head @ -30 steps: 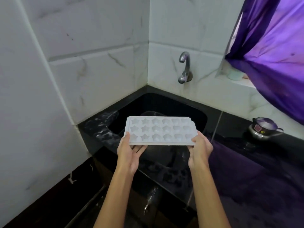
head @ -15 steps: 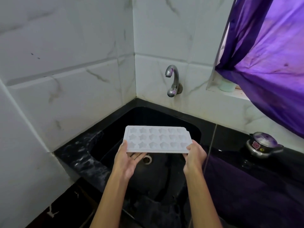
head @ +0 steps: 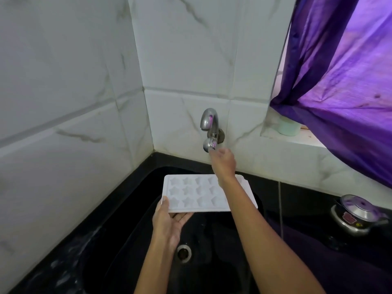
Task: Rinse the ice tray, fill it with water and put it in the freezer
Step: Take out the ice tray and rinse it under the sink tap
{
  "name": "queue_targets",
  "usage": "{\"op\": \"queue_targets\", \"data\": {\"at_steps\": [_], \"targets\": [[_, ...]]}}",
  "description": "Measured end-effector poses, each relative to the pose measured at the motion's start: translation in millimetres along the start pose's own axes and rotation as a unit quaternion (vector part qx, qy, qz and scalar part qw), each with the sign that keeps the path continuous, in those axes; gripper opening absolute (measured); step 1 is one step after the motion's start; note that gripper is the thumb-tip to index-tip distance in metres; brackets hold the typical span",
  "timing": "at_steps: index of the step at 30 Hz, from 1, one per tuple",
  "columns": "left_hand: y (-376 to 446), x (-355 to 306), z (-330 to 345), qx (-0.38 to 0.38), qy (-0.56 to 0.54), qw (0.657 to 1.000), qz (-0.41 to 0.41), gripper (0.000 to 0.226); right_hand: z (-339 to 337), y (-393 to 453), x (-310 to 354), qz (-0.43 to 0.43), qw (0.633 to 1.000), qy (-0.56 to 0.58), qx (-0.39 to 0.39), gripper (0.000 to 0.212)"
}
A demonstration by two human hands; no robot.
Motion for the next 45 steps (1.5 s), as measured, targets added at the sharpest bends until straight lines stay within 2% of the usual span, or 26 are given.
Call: {"op": "queue_targets", "data": {"at_steps": [2, 4, 5, 6, 7, 8, 11, 15, 19, 21, 23, 25, 26, 28, 30, 32, 34, 36, 38, 39, 40, 42, 44, 45], "targets": [[14.6, -1.0, 6.7, 0.003, -0.003, 1.0, -0.005, 0.028, 13.1, 26.8, -4.5, 0.061, 0.997, 0.039, 0.011, 0.022], [26.0, -0.6, 12.3, 0.004, -0.011, 1.0, -0.012, 0.026, 28.2, 47.7, -12.3, 0.136, 0.978, 0.148, 0.05, 0.018], [31.1, -0.3, 14.4, 0.005, -0.014, 1.0, -0.014, 0.025, 35.9, 56.4, -15.8, 0.17, 0.958, 0.219, 0.073, 0.023], [36.2, 0.4, 15.6, 0.007, -0.016, 1.0, -0.016, 0.024, 42.2, 64.0, -18.4, 0.197, 0.937, 0.275, 0.087, 0.037], [40.6, 1.8, 16.7, 0.008, -0.017, 1.0, -0.018, 0.024, 46.6, 71.1, -20.9, 0.216, 0.916, 0.326, 0.092, 0.048], [44.4, 3.3, 17.3, 0.009, -0.016, 1.0, -0.02, 0.024, 48.5, 76.4, -22.3, 0.221, 0.902, 0.359, 0.092, 0.05], [52.4, 8.0, 20.6, 0.016, -0.011, 0.999, -0.027, 0.024, 47.6, 86.4, -29.4, 0.214, 0.901, 0.371, 0.074, 0.037], [58.1, 16.6, 25.0, 0.023, -0.007, 0.999, -0.037, 0.027, 43.5, 91.4, -34.5, 0.197, 0.934, 0.297, 0.021, 0.044], [60.1, 22.9, 27.4, 0.022, -0.001, 0.999, -0.047, 0.028, 43.8, 94.3, -31.9, 0.162, 0.966, 0.2, -0.016, 0.033], [61.0, 23.9, 28.1, 0.022, -0.001, 0.999, -0.047, 0.028, 42.6, 88.4, -28.3, 0.105, 0.991, 0.079, -0.036, 0.032], [62.0, 24.7, 28.3, 0.02, -0.004, 0.999, -0.046, 0.03, 44.7, 74.7, -27.0, 0.011, 0.994, -0.099, -0.037, 0.052], [61.9, 26.3, 30.6, 0.018, -0.007, 0.999, -0.045, 0.031, 55.9, 46.5, -31.0, -0.095, 0.954, -0.284, -0.011, 0.073], [61.3, 27.4, 32.8, 0.019, -0.006, 0.999, -0.044, 0.032, 62.4, 31.2, -35.3, -0.123, 0.937, -0.326, 0.011, 0.075], [60.2, 28.7, 37.0, 0.015, -0.005, 0.999, -0.039, 0.033, 75.1, 4.2, -45.1, -0.158, 0.903, -0.387, 0.096, 0.064], [60.6, 30.9, 36.5, 0.002, -0.01, 0.999, -0.034, 0.033, 79.9, -12.4, -58.1, -0.202, 0.837, -0.477, 0.178, 0.055], [60.0, 34.0, 32.3, -0.01, -0.006, 0.999, -0.037, 0.032, 66.3, -13.3, -68.8, -0.197, 0.794, -0.536, 0.21, 0.059], [55.8, 38.2, 28.5, -0.016, 0.004, 0.999, -0.04, 0.032, 42.4, -4.9, -82.1, -0.146, 0.788, -0.565, 0.196, 0.071], [50.7, 41.5, 22.4, -0.033, 0.012, 0.999, -0.029, 0.03, 13.1, 4.2, -93.1, -0.062, 0.812, -0.563, 0.14, 0.081], [46.3, 44.0, 14.6, -0.047, 0.027, 0.998, -0.012, 0.03, -4.9, 5.0, -101.5, 0.008, 0.823, -0.563, 0.081, 0.082], [44.6, 45.7, 11.3, -0.052, 0.034, 0.998, -0.007, 0.03, -3.0, 1.4, -103.1, 0.019, 0.822, -0.564, 0.075, 0.081], [43.6, 47.6, 8.8, -0.059, 0.037, 0.998, -0.005, 0.03, 6.7, -4.7, -103.4, 0.008, 0.827, -0.555, 0.087, 0.08], [43.4, 48.8, 4.5, -0.077, 0.042, 0.996, 0.007, 0.03, 38.2, -22.2, -102.2, -0.08, 0.835, -0.524, 0.152, 0.076], [45.3, 44.9, 0.0, -0.093, 0.045, 0.994, 0.026, 0.029, 62.2, -38.3, -102.1, -0.177, 0.809, -0.516, 0.22, 0.071], [45.9, 42.0, -3.0, -0.095, 0.046, 0.994, 0.033, 0.029, 64.7, -39.1, -103.4, -0.192, 0.8, -0.517, 0.235, 0.071]]}}
Point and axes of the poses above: each hand's wrist, its own y-axis towards the middle knuckle, its own z-axis out of the palm, x = y × z, the point moved 5 cm from there along y, towards the middle knuckle, and after that the axes turned 1 degree about z, right-handed, at the moved point
